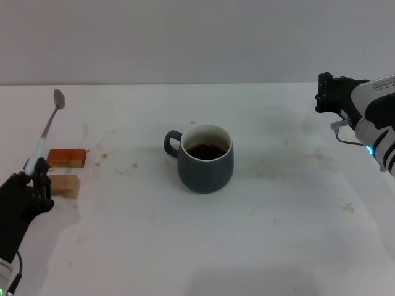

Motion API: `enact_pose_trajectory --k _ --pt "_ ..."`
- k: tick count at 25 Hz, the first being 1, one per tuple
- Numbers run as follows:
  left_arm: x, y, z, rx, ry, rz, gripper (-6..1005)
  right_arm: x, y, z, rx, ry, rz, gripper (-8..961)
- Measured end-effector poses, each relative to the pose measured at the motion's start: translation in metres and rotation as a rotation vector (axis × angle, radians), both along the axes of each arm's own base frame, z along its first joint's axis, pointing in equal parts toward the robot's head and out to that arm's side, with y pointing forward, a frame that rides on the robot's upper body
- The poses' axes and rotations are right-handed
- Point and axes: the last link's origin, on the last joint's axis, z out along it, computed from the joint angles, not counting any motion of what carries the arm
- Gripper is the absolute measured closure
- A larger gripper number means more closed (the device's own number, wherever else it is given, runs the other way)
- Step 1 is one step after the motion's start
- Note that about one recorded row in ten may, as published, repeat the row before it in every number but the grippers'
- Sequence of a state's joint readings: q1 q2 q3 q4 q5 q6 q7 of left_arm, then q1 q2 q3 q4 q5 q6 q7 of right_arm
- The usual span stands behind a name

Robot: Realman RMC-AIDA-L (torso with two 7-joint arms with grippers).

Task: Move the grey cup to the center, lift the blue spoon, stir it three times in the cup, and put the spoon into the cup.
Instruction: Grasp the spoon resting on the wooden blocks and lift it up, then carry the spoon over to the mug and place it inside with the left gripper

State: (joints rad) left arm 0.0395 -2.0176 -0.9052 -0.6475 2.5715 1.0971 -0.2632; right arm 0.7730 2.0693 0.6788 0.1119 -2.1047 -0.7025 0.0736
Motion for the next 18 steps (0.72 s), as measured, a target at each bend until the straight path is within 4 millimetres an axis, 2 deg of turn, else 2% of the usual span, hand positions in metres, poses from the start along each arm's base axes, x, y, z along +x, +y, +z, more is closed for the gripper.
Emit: enact_pose_trajectory --k 18 --pt "0.021 0.015 0.04 -0.032 0.031 -0.084 867 -0.001 0.001 0.001 0.008 -0.017 0.005 921"
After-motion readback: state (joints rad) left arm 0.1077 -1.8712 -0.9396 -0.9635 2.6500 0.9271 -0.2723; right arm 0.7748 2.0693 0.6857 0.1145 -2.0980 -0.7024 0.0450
